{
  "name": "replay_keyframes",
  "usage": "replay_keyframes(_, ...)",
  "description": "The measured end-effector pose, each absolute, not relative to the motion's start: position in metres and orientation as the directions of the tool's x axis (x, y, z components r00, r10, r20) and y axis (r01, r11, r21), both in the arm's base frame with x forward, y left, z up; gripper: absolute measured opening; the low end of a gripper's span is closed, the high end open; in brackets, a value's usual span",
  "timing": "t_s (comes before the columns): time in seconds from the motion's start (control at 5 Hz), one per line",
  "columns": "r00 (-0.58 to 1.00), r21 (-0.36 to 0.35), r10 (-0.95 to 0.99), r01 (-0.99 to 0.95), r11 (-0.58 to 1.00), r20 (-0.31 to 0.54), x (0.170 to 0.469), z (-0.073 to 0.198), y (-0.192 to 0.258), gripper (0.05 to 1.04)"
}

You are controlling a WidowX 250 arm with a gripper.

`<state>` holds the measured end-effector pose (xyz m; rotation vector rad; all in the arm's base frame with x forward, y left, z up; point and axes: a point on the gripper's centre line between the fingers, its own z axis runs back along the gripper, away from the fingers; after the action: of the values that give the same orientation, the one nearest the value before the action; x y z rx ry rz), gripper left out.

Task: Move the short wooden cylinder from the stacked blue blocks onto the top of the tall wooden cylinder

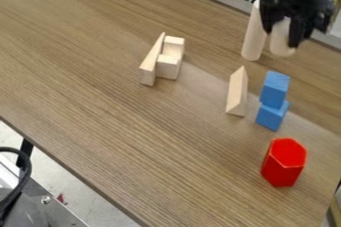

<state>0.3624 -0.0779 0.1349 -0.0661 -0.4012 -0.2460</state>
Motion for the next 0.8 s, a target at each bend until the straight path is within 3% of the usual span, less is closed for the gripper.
replay_keyframes(0.6, 0.878, 0.204, -0.348, 0.294, 0.934, 0.329, 0.413, 0.14, -0.059, 0.527)
replay_keyframes(0.8, 0.872, 0.22, -0.357, 0.296, 0.929, 0.334, 0.422, 0.148, -0.058, 0.527)
